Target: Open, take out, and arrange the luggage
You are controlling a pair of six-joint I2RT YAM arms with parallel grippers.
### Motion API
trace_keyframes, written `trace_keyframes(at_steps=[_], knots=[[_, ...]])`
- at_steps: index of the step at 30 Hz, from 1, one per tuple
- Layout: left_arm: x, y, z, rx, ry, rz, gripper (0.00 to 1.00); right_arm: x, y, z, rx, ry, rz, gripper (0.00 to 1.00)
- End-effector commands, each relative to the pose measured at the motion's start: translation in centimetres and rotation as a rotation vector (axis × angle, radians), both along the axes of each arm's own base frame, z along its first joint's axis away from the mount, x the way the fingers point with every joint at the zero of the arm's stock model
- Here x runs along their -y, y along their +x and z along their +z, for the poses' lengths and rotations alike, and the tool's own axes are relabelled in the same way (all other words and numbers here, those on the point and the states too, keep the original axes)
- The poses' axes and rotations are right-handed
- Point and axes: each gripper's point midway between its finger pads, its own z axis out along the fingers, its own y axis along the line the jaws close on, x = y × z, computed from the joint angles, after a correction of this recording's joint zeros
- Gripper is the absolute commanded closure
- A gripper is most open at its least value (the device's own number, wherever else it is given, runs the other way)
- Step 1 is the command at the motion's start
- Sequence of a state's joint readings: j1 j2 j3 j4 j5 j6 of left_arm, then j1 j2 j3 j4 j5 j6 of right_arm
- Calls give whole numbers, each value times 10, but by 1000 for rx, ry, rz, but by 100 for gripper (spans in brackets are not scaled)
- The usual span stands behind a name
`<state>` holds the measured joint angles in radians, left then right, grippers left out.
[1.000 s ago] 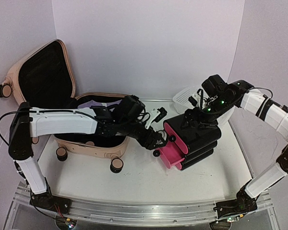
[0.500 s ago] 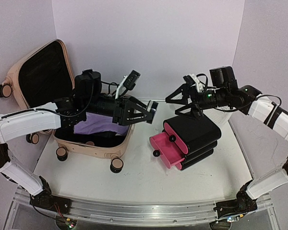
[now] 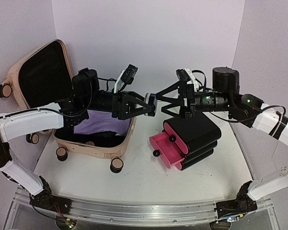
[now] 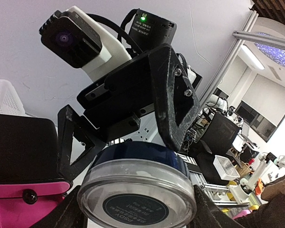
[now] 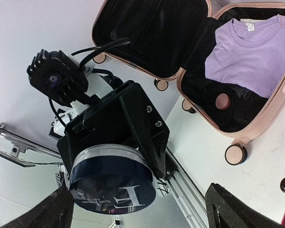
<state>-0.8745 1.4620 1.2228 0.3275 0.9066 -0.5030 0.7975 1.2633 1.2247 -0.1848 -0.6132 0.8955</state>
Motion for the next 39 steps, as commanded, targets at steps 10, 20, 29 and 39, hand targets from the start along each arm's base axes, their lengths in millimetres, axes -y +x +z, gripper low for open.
trace_keyframes(at_steps=[10, 20, 29, 39], knots=[[6, 8, 7, 10, -50, 35, 70, -17, -6, 27, 25, 112, 36, 3], [5, 9, 8, 18, -56, 45, 70, -26, -5, 22, 8, 119, 38, 23], [5, 12, 3, 7, -47, 64, 70, -27, -2, 22, -3, 131, 21, 59], [-13, 35, -40, -60, 21, 223, 1, -16, 9, -1, 2, 67, -75, 91]])
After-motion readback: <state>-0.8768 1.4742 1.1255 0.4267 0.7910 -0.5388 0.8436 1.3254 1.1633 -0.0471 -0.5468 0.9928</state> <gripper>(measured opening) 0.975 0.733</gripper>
